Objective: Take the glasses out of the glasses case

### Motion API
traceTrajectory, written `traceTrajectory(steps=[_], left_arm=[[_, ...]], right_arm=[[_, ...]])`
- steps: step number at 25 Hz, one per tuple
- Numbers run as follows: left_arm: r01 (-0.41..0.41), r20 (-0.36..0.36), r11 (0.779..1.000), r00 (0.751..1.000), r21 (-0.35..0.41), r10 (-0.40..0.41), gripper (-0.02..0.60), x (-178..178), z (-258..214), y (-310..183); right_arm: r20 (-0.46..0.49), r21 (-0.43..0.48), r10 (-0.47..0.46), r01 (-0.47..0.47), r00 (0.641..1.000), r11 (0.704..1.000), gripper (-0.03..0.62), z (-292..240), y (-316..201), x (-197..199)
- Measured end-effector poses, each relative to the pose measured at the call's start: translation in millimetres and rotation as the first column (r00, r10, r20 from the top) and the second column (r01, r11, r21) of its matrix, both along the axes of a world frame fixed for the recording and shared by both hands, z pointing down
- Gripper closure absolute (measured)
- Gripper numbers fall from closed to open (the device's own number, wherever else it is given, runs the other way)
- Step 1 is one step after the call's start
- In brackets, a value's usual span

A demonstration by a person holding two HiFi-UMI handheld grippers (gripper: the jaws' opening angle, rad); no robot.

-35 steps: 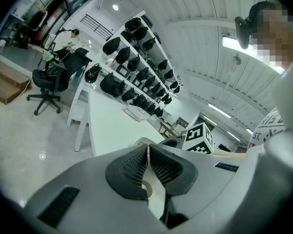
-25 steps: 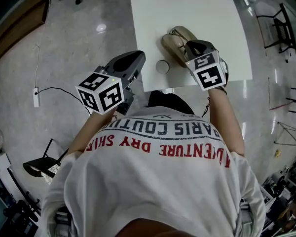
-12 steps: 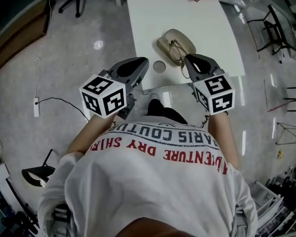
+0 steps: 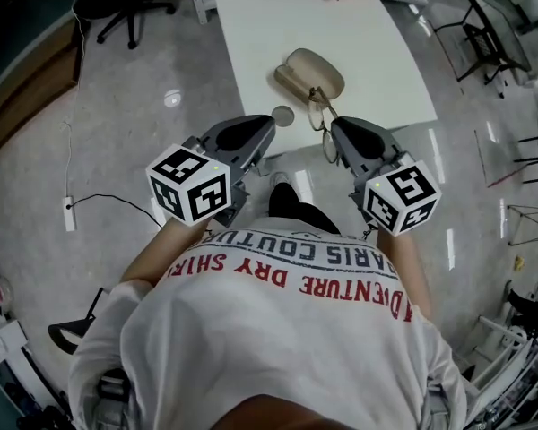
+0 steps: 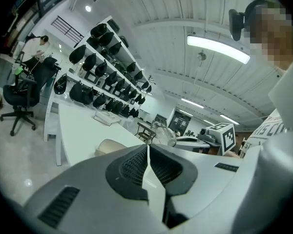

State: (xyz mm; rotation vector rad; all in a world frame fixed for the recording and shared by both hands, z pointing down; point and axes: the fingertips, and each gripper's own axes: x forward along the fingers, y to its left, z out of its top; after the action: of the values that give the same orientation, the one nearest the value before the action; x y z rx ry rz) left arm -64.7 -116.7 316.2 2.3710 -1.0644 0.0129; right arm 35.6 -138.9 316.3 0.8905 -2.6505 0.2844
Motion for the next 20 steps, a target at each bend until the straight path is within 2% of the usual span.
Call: traceTrajectory(steps=[12, 20], left_arm=[[-0.074, 0.003, 0.997, 0.997, -0.031, 0.074, 0.546, 28, 14, 10], [-0.096, 0.005, 0.995, 0.995, -0.033, 0.096, 0.546, 37, 17, 15]], right_arm=[[0.145, -0.031, 0.041, -0.037, 0.989, 0.999, 0.560, 6, 23, 24], [0.174, -0.028, 0.039, -0.034, 0.984, 0.999, 0.560, 5, 32, 26]])
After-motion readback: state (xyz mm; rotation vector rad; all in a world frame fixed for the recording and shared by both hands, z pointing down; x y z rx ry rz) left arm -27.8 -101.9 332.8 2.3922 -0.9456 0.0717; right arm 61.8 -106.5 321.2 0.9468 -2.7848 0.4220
